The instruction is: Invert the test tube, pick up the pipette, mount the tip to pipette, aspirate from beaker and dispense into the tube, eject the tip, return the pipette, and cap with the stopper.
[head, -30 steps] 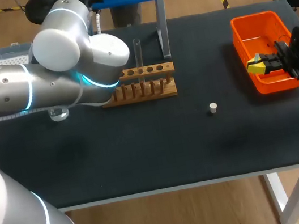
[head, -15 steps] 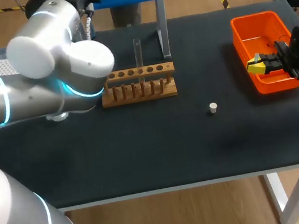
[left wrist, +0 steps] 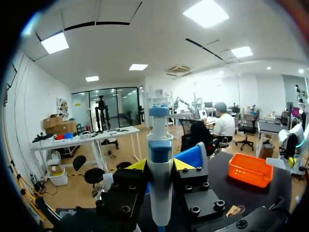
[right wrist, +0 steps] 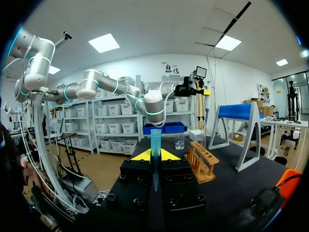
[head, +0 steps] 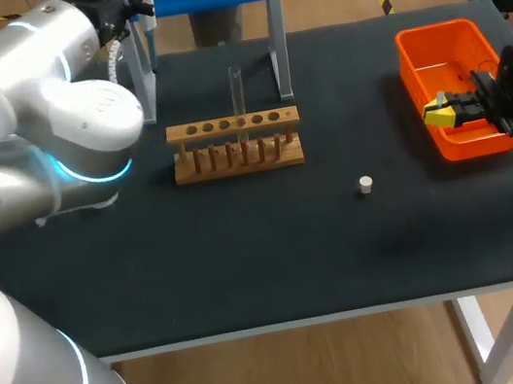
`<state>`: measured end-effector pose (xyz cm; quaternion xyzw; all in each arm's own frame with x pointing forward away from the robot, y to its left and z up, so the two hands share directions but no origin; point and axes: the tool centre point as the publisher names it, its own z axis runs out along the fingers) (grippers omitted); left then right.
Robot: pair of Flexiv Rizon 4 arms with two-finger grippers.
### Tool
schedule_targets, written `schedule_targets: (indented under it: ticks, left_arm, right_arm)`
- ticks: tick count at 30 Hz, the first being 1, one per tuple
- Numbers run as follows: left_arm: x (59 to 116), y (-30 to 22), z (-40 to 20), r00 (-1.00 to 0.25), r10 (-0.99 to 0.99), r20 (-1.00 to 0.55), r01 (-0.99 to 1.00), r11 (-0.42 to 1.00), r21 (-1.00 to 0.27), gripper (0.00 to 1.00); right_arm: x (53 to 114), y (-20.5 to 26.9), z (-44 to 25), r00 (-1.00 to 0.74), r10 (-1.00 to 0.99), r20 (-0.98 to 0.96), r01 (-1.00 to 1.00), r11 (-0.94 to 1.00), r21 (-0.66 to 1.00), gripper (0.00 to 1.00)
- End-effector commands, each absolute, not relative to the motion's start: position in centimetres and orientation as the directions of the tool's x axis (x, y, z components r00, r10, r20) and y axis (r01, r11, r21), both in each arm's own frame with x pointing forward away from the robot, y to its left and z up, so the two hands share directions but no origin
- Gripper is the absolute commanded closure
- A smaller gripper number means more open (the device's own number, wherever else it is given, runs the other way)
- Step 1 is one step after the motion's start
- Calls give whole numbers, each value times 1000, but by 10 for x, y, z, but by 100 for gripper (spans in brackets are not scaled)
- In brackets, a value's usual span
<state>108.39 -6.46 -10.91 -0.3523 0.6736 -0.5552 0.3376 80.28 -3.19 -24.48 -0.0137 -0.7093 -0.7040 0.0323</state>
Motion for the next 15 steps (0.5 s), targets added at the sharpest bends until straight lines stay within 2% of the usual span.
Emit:
schedule_targets:
  ticks: [1, 6, 15]
  left_arm:
    - [1083, -59, -106, -655, -754, -37, -103, 138, -985, 100]
    - [1083, -59, -106, -655, -754, -37, -103, 138, -985, 100]
    - [1016, -98, -64, -808, -580, -103, 17, 150, -988, 100]
  right_arm:
    - [802, -32, -245, -998, -26, 65, 65, 10, 998, 100]
    - [802, -32, -245, -998, -26, 65, 65, 10, 998, 100]
    - [802, -32, -245, -998, -26, 65, 65, 10, 998, 100]
